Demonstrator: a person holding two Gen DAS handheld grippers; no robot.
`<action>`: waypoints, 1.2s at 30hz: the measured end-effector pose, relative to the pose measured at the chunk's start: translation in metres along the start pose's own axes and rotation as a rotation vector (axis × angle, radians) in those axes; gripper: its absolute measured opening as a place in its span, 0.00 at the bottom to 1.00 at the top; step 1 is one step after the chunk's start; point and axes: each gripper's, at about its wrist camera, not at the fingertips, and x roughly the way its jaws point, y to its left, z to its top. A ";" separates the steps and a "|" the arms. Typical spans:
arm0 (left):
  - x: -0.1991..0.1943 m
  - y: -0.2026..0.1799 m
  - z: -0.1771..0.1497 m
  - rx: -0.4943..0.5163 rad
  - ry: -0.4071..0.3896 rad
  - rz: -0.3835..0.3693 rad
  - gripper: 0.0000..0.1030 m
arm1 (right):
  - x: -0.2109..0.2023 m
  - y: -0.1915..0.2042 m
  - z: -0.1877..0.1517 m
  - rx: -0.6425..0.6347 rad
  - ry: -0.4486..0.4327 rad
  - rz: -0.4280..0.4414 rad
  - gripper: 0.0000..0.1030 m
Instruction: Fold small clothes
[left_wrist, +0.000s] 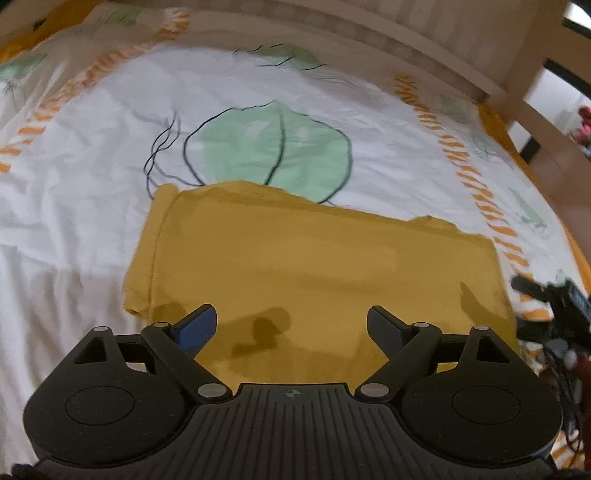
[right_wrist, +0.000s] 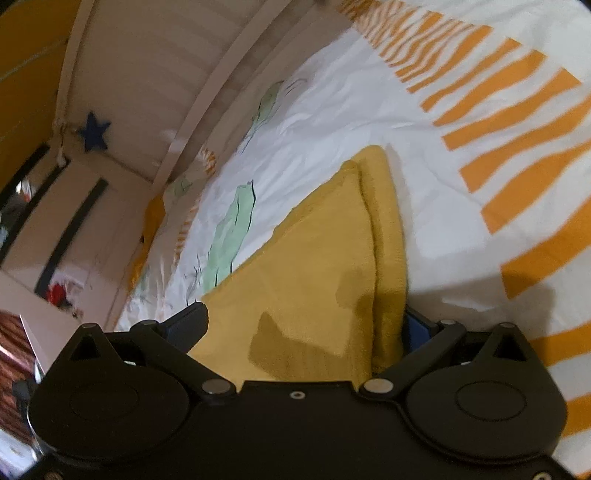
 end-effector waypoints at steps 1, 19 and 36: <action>0.001 0.004 0.000 -0.009 0.000 -0.001 0.86 | 0.001 0.001 0.001 -0.014 0.010 -0.003 1.00; 0.001 0.058 0.011 -0.119 0.009 -0.011 0.86 | 0.027 0.014 0.003 0.019 0.139 -0.067 0.26; -0.033 0.105 0.027 -0.162 -0.061 -0.004 0.86 | 0.074 0.189 -0.004 -0.183 0.221 -0.121 0.23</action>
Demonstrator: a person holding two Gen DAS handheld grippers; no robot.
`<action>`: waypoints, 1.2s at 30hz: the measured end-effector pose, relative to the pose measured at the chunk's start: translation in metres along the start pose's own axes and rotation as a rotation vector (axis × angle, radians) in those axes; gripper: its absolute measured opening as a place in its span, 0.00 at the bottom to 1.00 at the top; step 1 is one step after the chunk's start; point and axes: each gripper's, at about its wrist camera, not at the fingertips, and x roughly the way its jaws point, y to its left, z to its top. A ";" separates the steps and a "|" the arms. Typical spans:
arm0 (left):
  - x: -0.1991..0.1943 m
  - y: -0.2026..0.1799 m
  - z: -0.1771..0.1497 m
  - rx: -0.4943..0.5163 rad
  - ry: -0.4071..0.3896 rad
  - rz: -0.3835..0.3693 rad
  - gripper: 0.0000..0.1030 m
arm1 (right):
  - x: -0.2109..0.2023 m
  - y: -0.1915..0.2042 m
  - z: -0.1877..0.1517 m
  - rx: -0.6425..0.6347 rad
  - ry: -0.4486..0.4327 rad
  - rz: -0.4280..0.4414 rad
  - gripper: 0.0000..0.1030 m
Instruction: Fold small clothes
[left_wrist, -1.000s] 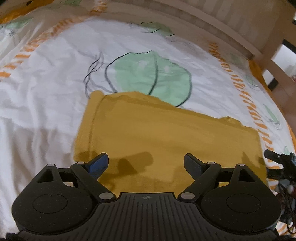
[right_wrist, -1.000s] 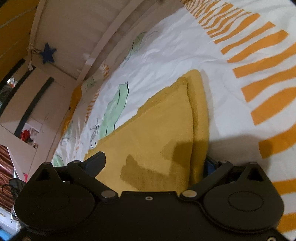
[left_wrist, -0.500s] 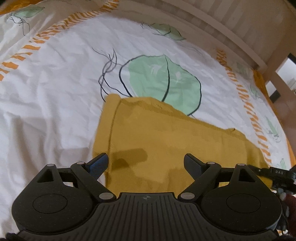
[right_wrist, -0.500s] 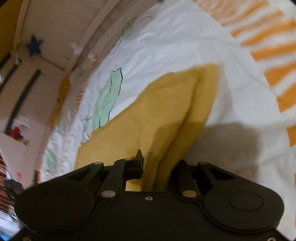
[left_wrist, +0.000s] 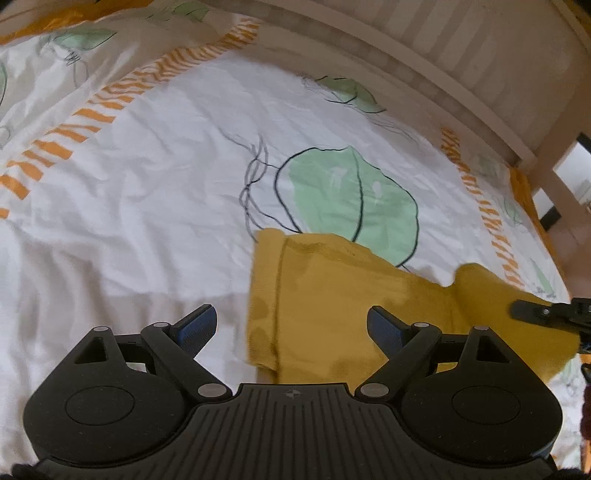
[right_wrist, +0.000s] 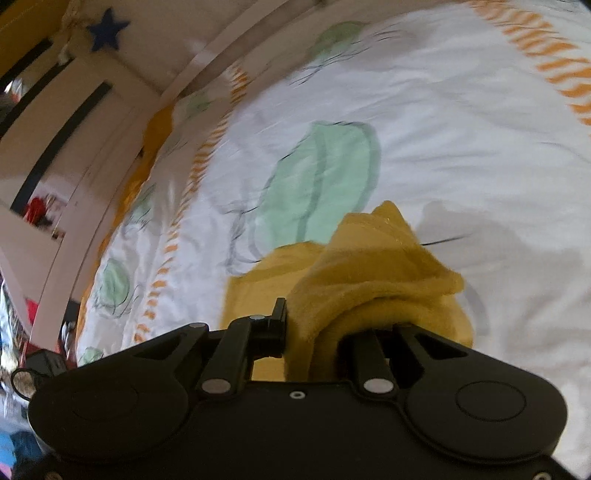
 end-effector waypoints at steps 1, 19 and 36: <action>-0.001 0.004 0.001 -0.010 -0.001 0.002 0.86 | 0.009 0.008 -0.002 -0.008 0.009 0.005 0.23; 0.005 0.045 0.009 -0.149 0.025 -0.020 0.86 | 0.114 0.092 -0.040 -0.190 0.191 -0.103 0.24; -0.010 0.073 0.014 -0.284 -0.038 -0.002 0.86 | 0.124 0.120 -0.044 -0.157 0.182 -0.012 0.71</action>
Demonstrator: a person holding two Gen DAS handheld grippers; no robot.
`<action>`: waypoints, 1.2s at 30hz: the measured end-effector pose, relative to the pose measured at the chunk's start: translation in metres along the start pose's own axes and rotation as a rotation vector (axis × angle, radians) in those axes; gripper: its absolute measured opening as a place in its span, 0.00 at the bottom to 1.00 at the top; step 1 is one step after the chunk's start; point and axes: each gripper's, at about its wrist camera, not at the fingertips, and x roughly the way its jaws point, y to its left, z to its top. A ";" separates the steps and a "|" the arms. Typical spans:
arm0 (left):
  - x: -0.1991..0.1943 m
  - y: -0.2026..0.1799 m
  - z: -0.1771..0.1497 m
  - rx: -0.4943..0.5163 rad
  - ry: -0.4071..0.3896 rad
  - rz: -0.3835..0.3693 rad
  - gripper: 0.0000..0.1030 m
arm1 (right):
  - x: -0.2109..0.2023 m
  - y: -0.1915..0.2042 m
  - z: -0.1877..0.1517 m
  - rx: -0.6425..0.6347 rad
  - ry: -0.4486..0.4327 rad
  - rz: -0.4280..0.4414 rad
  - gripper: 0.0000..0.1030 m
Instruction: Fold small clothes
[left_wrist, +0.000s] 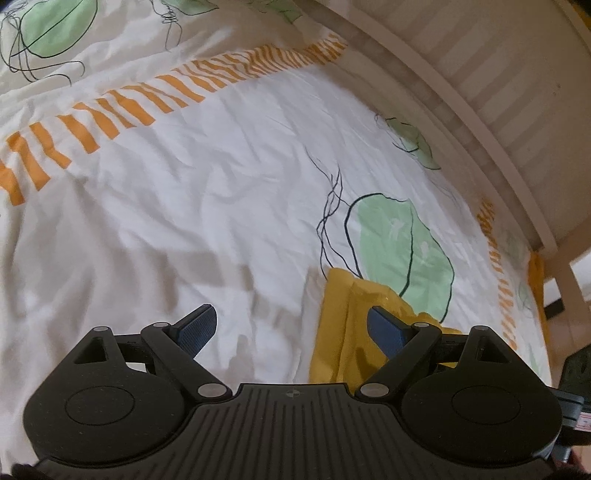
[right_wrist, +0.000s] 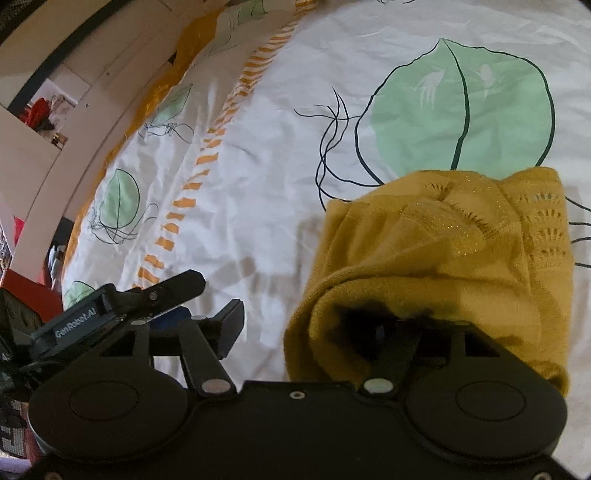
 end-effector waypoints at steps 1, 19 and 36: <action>0.000 0.001 0.000 -0.002 0.000 -0.001 0.86 | 0.001 0.003 0.000 -0.005 -0.001 -0.011 0.72; -0.001 0.007 0.001 -0.021 0.009 -0.002 0.86 | -0.054 0.019 0.007 -0.010 -0.191 0.171 0.75; 0.018 -0.023 -0.018 0.151 0.093 -0.020 0.86 | -0.066 -0.082 -0.054 0.047 -0.257 -0.146 0.75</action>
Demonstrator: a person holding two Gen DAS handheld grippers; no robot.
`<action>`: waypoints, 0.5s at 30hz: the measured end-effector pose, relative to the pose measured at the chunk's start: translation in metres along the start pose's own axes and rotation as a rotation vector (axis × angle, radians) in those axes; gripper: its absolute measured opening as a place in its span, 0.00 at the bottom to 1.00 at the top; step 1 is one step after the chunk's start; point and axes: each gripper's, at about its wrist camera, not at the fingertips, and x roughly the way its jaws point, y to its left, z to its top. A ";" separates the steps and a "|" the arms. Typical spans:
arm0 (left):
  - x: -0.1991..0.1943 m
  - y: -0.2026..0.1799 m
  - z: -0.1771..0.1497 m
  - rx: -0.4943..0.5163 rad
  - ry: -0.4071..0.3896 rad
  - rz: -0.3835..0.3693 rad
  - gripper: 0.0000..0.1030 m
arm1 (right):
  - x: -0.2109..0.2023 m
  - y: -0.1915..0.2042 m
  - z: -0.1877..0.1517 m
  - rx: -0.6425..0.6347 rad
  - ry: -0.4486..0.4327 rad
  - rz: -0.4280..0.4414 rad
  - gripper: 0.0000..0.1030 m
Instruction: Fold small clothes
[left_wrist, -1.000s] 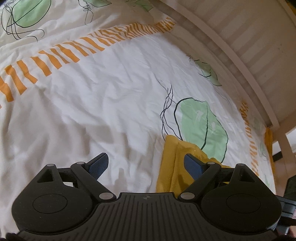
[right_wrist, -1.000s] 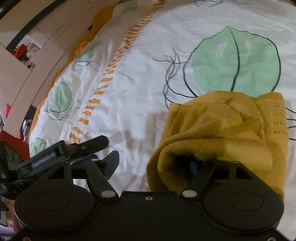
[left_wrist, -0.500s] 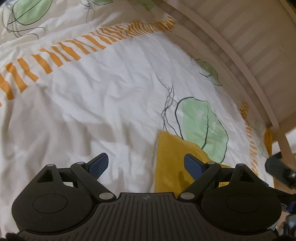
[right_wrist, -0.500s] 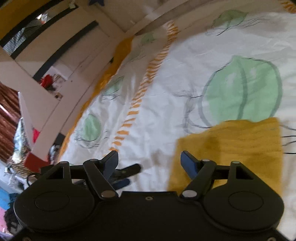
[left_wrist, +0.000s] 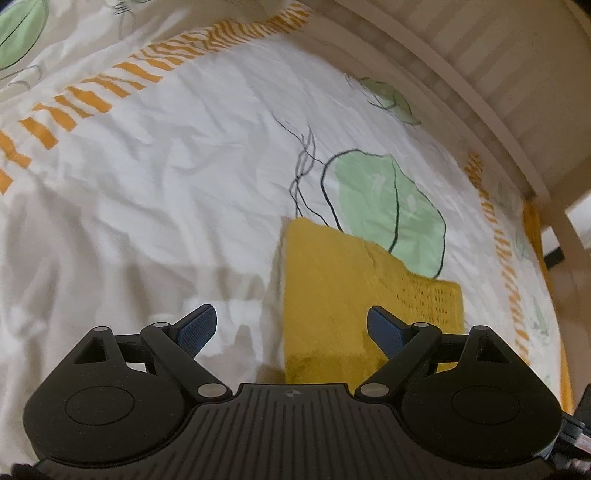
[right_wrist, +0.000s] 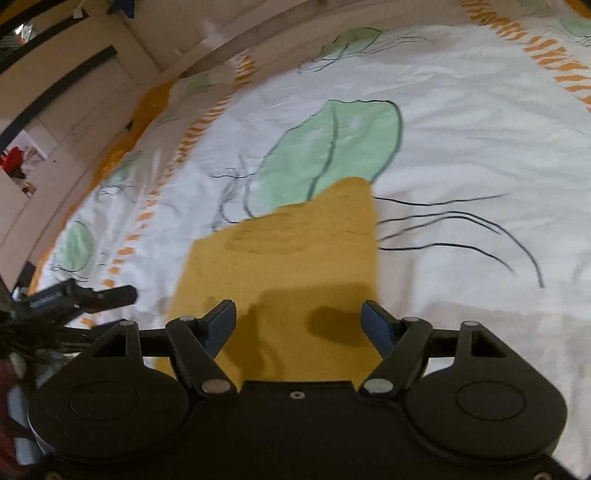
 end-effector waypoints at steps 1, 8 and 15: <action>0.001 -0.002 -0.001 0.012 0.001 0.003 0.86 | 0.001 -0.003 -0.002 0.001 -0.005 -0.011 0.75; 0.003 -0.007 -0.004 0.032 0.004 0.017 0.86 | 0.002 0.011 -0.007 -0.159 -0.057 -0.106 0.77; 0.004 -0.009 -0.005 0.044 0.000 0.022 0.86 | 0.037 0.037 0.013 -0.314 -0.033 -0.149 0.82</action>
